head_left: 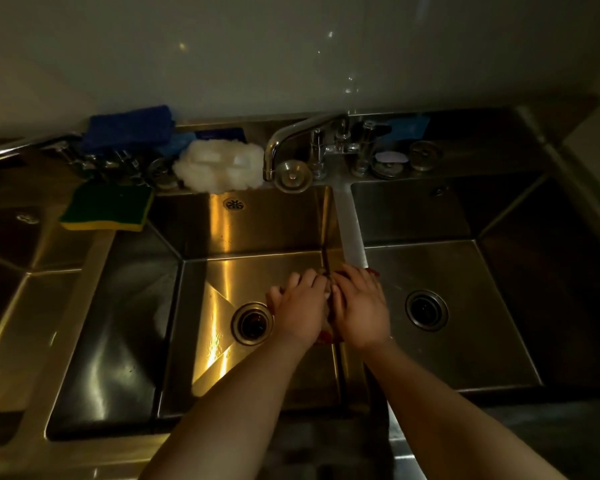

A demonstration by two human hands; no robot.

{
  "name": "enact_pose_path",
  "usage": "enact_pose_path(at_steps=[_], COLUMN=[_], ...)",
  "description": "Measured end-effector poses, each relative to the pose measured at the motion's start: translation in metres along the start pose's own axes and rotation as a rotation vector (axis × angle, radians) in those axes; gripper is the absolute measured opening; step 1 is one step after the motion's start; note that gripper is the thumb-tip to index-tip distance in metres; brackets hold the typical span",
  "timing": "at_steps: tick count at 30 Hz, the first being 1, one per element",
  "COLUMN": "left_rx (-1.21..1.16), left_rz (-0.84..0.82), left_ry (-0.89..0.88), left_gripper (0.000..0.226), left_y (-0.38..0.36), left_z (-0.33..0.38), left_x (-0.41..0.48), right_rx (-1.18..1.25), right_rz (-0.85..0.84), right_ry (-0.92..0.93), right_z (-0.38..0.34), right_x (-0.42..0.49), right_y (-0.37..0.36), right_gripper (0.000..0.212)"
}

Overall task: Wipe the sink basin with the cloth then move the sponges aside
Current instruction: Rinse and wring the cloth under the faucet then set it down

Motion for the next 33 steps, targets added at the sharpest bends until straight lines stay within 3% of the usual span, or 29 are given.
enact_pose_path(at_steps=[9,15,21,23,29,33], left_rx=[0.004,0.04,0.024,0.028,0.042,-0.043], left_rz=[-0.039,-0.04,-0.014,0.007,-0.052,0.028], left_ry=[0.078,0.156,0.195,0.204,0.19,0.189], left_gripper=[0.027,0.028,0.03,0.029,0.046,0.034], left_y=[0.004,0.013,0.024,0.029,0.043,0.058], left_z=[-0.007,-0.011,-0.011,-0.009,-0.013,-0.031], left_x=[0.015,0.024,0.025,0.025,0.015,0.001], right_rx=[-0.11,-0.025,-0.181,-0.22,-0.123,-0.1], right_rz=[-0.131,-0.124,-0.332,-0.348,-0.241,-0.253], right_ry=[0.056,0.133,0.3,0.344,0.321,0.348], right_z=[-0.002,-0.009,0.008,0.011,-0.008,-0.029], right_x=[0.023,0.038,0.035,0.038,0.039,0.035], right_y=[-0.007,-0.001,-0.006,-0.003,0.002,-0.006], right_gripper=[0.038,0.04,0.097,0.107,0.088,0.072])
Point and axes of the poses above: each hand's wrist, its own x-axis towards the middle knuckle, its own y-axis out of the back of the hand, z = x × y, the point moved 3 cm from there along x, towards the middle knuckle, and after that the axes turned 11 degrees about -y, right-handed, at the moved point
